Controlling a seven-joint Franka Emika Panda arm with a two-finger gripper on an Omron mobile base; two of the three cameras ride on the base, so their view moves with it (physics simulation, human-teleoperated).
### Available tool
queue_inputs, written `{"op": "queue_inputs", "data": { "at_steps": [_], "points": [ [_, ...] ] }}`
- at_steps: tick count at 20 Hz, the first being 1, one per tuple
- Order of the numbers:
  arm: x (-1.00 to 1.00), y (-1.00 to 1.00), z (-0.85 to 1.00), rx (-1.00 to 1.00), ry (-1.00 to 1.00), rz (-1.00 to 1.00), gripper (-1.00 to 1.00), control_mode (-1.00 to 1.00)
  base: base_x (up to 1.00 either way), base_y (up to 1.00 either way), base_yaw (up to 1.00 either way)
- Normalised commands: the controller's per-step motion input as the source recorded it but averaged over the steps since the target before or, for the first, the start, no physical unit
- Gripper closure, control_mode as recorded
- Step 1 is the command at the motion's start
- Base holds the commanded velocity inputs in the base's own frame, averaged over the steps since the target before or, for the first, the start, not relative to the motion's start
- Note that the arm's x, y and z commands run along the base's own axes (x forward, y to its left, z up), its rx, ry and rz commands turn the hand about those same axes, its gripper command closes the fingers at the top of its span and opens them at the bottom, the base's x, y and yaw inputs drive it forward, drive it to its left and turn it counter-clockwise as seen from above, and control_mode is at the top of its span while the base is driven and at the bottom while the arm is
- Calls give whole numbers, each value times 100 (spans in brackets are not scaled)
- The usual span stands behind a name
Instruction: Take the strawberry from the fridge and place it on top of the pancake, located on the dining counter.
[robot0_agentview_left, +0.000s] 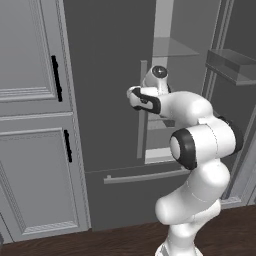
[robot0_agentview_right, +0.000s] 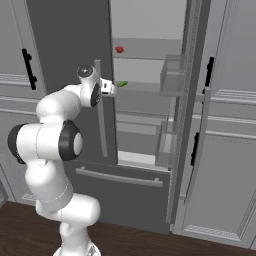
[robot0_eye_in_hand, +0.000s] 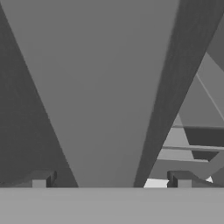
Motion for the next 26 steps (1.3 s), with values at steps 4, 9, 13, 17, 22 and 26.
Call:
{"op": "queue_inputs", "data": {
  "at_steps": [4,9,13,17,22,26],
  "points": [
    [43,1,-26,0,0,0,-100,-100,0,0,0],
    [43,2,-24,0,0,0,-100,-100,0,0,0],
    [44,4,-23,0,0,0,-100,-100,0,0,0],
    [56,14,-30,0,0,0,-100,-100,0,0,0],
    [65,18,-38,0,0,0,-100,-100,0,0,0],
    [72,28,-41,0,0,0,100,-100,0,0,0]
  ]
}}
